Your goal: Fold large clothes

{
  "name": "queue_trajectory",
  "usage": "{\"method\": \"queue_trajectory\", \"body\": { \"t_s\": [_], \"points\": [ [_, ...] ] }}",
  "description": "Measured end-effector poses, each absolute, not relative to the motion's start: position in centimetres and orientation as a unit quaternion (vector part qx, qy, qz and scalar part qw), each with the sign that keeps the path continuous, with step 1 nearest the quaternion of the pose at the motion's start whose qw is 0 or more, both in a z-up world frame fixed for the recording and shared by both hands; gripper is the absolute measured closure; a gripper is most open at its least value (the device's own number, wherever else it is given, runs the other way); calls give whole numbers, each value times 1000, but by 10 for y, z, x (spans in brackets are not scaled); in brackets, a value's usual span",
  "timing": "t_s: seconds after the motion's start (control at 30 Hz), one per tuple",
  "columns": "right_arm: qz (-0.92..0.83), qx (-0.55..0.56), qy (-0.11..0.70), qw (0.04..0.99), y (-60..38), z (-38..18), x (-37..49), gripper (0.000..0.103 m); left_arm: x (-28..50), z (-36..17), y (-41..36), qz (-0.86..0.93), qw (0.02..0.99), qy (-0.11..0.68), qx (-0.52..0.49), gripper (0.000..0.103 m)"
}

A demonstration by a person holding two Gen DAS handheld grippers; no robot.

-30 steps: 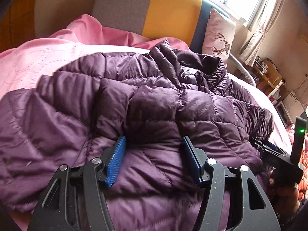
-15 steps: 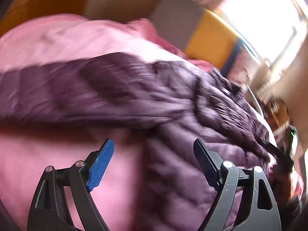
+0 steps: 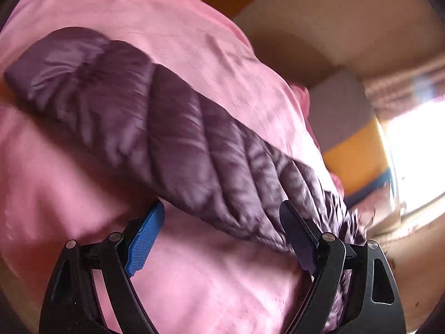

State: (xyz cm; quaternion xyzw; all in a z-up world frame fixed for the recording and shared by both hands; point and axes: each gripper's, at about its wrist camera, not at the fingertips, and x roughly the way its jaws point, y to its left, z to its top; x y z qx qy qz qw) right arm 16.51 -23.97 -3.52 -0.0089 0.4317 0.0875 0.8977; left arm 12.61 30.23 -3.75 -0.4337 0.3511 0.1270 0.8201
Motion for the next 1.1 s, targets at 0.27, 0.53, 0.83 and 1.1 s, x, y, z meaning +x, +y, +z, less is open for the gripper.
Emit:
{"method": "queue_trajectory", "body": {
  "t_s": [0.27, 0.53, 0.83, 1.1],
  "points": [
    [97, 15, 429, 898, -246, -42, 164, 2, 102, -40, 327, 121, 813, 327, -466, 20],
    [100, 20, 423, 900, -249, -41, 162, 2, 97, -42, 356, 126, 796, 297, -512, 20],
    [100, 20, 422, 901, -249, -42, 162, 2, 107, -55, 395, 194, 761, 296, -544, 76],
    [102, 22, 422, 901, -249, -42, 162, 2, 133, 0, 352, 155, 842, 292, -427, 91]
  ]
}}
